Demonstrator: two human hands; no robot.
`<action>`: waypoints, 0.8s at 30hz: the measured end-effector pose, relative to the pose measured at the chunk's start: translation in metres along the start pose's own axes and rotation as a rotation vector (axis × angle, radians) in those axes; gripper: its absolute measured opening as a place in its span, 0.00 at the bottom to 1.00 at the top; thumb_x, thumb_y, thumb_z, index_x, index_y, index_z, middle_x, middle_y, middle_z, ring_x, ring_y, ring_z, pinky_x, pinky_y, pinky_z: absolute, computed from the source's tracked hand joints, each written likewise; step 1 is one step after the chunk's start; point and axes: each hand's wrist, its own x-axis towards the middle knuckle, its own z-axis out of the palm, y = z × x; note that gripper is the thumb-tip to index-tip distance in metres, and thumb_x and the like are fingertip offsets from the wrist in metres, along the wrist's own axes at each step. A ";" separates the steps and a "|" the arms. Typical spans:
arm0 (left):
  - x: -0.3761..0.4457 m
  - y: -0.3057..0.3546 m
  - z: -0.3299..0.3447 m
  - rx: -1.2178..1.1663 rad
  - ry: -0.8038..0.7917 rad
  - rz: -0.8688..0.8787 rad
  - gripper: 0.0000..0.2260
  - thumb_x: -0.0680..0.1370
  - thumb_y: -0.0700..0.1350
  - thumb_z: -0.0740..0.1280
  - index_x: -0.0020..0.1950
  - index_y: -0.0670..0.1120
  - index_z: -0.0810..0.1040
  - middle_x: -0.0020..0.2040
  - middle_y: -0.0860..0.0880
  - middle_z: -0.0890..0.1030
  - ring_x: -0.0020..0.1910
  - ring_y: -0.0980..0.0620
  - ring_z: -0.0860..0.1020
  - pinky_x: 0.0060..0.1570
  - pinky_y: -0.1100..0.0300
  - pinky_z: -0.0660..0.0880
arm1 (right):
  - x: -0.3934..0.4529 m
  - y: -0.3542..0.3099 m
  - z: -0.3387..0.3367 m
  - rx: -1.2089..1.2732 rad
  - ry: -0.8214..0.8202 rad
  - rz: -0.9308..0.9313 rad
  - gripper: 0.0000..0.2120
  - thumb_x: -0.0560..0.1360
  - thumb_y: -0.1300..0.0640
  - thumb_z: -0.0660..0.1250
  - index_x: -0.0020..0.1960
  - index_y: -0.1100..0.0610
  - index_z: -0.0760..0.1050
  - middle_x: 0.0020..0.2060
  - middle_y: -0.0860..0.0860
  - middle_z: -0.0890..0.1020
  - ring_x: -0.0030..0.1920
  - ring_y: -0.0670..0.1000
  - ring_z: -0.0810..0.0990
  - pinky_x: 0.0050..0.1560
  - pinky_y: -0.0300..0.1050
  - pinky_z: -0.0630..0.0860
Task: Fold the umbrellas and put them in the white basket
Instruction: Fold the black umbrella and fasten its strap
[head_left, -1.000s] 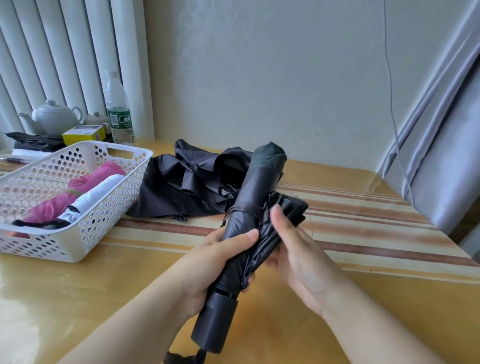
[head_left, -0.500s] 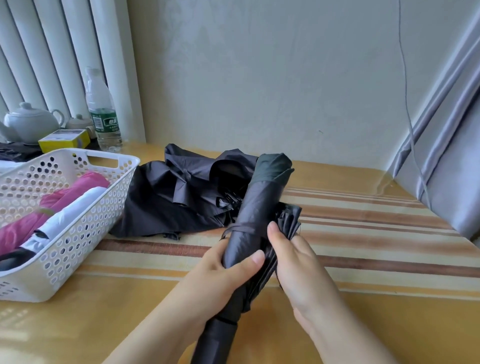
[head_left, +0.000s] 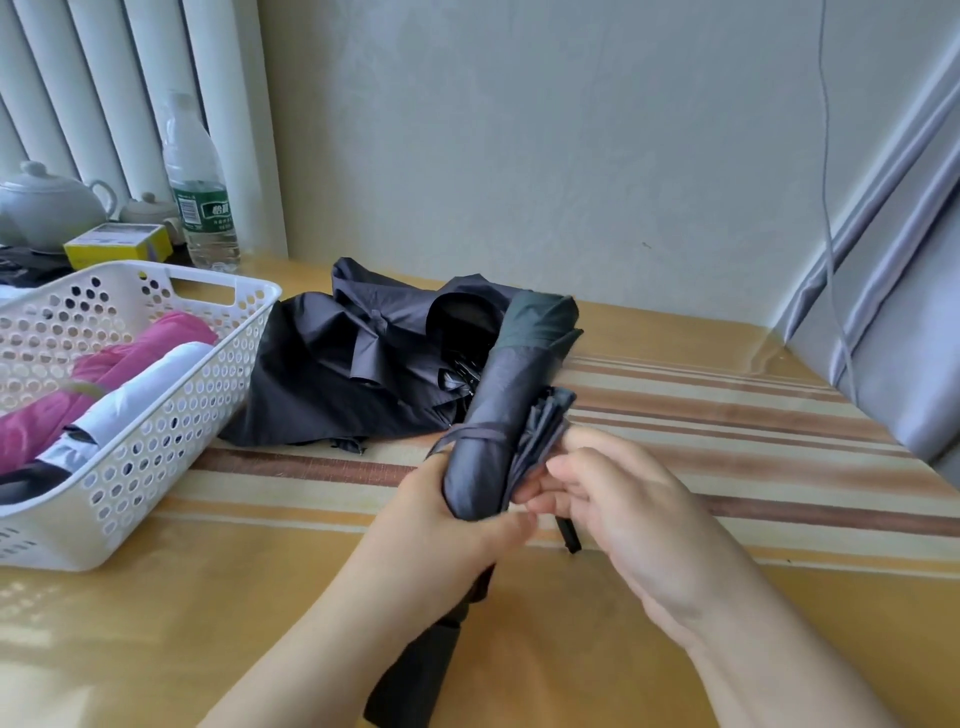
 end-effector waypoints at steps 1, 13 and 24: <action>-0.001 0.002 -0.002 -0.065 -0.019 -0.018 0.10 0.69 0.47 0.75 0.44 0.47 0.77 0.30 0.47 0.77 0.27 0.50 0.74 0.31 0.57 0.72 | -0.002 -0.002 -0.001 0.066 -0.023 -0.024 0.11 0.71 0.55 0.59 0.45 0.55 0.80 0.42 0.54 0.84 0.47 0.53 0.82 0.54 0.52 0.78; -0.017 0.011 0.005 -0.206 -0.124 0.008 0.10 0.70 0.40 0.74 0.48 0.46 0.77 0.32 0.45 0.78 0.27 0.49 0.75 0.29 0.60 0.74 | -0.016 -0.001 0.002 -0.230 0.186 0.113 0.29 0.60 0.27 0.69 0.52 0.43 0.73 0.44 0.43 0.83 0.46 0.44 0.82 0.49 0.48 0.79; -0.016 0.010 -0.004 -0.689 -0.281 -0.222 0.09 0.60 0.33 0.73 0.37 0.42 0.86 0.38 0.39 0.83 0.30 0.45 0.82 0.29 0.55 0.79 | 0.000 0.010 -0.001 0.570 0.094 0.094 0.10 0.79 0.61 0.60 0.50 0.63 0.79 0.46 0.59 0.84 0.43 0.52 0.82 0.43 0.43 0.79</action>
